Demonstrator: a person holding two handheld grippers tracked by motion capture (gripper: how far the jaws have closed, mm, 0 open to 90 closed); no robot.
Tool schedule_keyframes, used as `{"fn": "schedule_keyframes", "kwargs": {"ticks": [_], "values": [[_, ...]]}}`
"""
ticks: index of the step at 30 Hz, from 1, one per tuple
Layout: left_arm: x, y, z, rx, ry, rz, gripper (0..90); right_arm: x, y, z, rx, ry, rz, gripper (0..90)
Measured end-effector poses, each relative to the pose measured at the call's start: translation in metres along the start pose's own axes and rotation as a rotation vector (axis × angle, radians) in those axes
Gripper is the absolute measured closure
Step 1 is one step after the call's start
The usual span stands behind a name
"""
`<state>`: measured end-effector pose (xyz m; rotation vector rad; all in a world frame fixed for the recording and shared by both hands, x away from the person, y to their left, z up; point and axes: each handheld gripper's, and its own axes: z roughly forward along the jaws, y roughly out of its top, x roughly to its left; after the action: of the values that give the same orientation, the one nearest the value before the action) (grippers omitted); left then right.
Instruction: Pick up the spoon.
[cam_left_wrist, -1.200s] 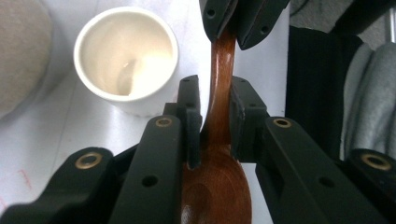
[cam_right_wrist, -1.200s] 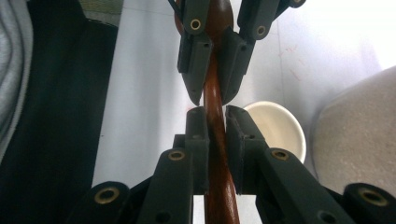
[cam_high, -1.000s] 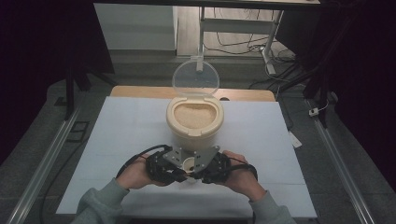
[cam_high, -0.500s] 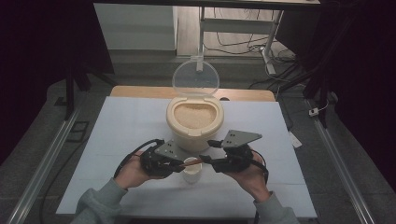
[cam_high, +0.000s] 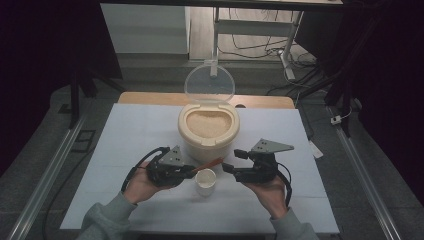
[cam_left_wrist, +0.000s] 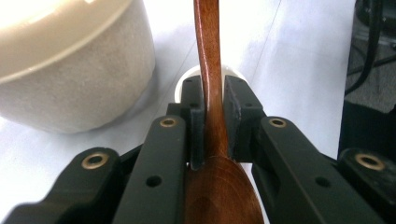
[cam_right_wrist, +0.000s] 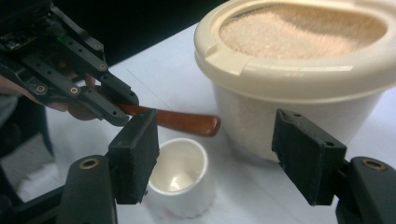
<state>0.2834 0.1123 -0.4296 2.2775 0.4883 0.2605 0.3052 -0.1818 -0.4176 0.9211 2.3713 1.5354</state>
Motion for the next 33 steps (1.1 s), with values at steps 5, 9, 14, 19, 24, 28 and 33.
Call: {"fn": "schedule_keyframes", "kwargs": {"ticks": [5, 9, 14, 19, 24, 28, 33], "values": [[-0.004, 0.001, -0.003, -0.051, 0.034, 0.000, 78.2, 0.000, -0.007, 0.009, 0.009, 0.041, 0.064, 31.0], [-0.007, 0.002, -0.004, -0.083, 0.039, 0.007, 78.3, 0.004, -0.008, 0.014, 0.010, 0.051, 0.077, 30.7], [-0.012, 0.004, 0.000, -0.090, 0.030, 0.021, 78.4, 0.006, -0.010, 0.019, -0.003, 0.062, 0.107, 31.5], [-0.018, 0.006, 0.003, -0.102, 0.036, 0.039, 78.5, 0.008, -0.011, 0.021, -0.028, 0.090, 0.137, 37.0], [-0.020, 0.007, 0.004, -0.099, 0.043, 0.048, 78.9, 0.012, -0.010, 0.018, -0.081, 0.080, 0.146, 50.7], [-0.022, 0.008, 0.003, -0.108, 0.050, 0.050, 79.2, 0.012, -0.009, 0.016, -0.121, 0.093, 0.172, 57.8], [-0.024, 0.008, 0.002, -0.115, 0.062, 0.065, 79.8, 0.016, -0.006, 0.011, -0.183, 0.134, 0.160, 68.9]]}}
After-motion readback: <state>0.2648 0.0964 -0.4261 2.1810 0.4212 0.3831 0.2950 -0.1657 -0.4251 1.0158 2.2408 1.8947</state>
